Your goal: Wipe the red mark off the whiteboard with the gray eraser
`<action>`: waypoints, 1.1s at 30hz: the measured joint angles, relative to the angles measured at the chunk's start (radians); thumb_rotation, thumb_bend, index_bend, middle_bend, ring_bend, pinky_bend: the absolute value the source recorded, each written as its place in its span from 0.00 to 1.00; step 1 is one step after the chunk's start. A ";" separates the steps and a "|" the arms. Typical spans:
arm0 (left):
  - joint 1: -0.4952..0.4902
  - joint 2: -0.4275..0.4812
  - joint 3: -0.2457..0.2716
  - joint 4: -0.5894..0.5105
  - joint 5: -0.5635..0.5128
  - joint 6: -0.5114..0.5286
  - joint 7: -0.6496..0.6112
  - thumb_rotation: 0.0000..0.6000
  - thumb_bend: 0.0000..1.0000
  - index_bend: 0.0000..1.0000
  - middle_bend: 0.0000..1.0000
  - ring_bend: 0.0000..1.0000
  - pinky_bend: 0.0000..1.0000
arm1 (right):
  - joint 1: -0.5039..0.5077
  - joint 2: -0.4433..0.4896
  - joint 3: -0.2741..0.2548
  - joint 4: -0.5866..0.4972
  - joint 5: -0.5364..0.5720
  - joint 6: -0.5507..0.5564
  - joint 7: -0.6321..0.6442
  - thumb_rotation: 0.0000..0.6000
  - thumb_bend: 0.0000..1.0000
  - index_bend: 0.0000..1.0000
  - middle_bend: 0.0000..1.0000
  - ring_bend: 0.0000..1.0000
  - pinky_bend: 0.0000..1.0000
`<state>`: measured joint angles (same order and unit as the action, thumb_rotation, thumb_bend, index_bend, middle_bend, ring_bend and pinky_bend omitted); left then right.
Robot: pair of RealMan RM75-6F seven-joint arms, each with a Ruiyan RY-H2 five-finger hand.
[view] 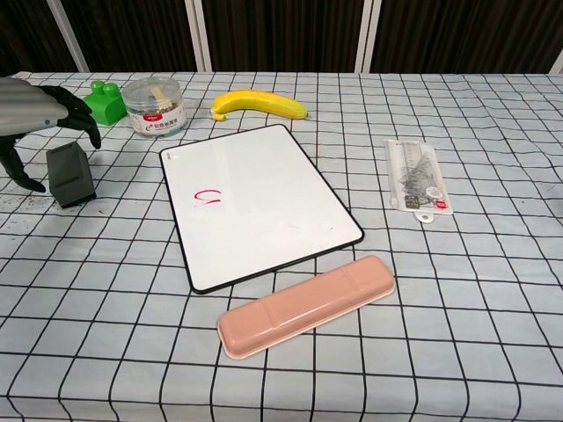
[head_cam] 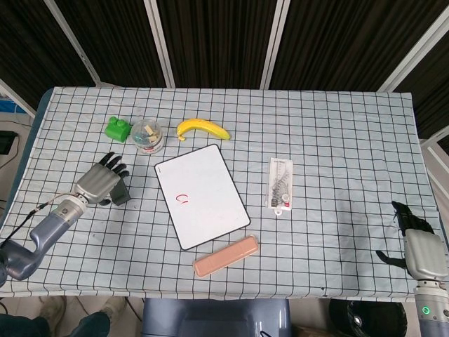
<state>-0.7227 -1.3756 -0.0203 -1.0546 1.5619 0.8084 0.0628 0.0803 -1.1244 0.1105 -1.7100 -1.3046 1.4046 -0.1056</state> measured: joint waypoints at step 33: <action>-0.017 -0.066 0.043 0.117 0.024 0.045 -0.052 1.00 0.08 0.35 0.32 0.09 0.07 | 0.000 0.005 0.007 -0.012 0.031 -0.008 -0.003 1.00 0.05 0.10 0.13 0.21 0.21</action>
<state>-0.7393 -1.4414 0.0225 -0.9378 1.5863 0.8536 0.0111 0.0800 -1.1194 0.1173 -1.7219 -1.2737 1.3970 -0.1082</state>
